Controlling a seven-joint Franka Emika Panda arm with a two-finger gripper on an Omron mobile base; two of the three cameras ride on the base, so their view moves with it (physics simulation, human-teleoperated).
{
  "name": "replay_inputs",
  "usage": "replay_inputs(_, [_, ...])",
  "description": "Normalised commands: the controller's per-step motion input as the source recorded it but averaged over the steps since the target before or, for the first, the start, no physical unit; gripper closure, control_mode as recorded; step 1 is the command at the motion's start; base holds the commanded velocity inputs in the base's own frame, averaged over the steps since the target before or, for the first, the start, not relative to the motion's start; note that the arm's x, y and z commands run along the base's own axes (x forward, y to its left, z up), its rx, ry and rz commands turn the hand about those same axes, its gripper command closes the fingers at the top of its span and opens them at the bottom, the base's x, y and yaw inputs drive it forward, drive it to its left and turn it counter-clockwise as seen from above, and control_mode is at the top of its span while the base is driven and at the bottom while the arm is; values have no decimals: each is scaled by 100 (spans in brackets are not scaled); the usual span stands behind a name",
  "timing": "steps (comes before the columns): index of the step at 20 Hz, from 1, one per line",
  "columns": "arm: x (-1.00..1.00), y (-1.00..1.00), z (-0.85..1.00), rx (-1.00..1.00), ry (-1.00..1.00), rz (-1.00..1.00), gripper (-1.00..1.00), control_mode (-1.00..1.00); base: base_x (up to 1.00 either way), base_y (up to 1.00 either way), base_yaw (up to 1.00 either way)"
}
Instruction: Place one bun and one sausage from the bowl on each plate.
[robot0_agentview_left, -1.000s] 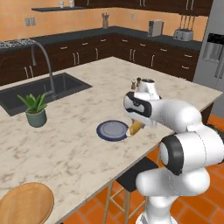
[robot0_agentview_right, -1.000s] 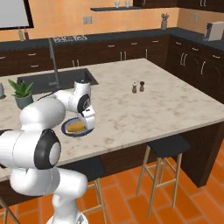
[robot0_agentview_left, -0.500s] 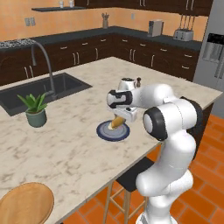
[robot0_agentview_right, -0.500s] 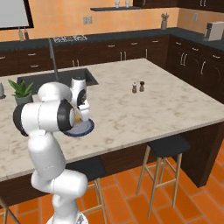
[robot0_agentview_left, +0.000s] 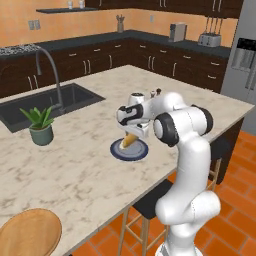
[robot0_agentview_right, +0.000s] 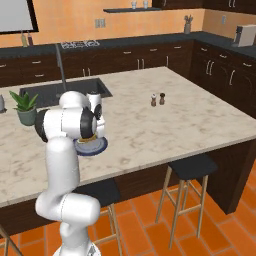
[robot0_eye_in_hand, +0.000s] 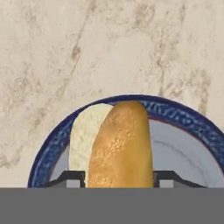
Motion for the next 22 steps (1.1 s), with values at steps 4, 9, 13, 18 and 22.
replay_inputs(4, [4,39,-6,0,-16,0,-100,-100,0,0,0])
replay_inputs(9, [-84,29,4,0,-34,0,-100,-100,0,0,0])
replay_inputs(13, [-100,0,36,0,-42,0,-100,-100,0,0,0])
replay_inputs(18, [-100,0,76,-1,-38,17,-100,-100,0,0,0])
replay_inputs(22, [-75,0,50,0,-12,24,-100,100,-25,1,10])
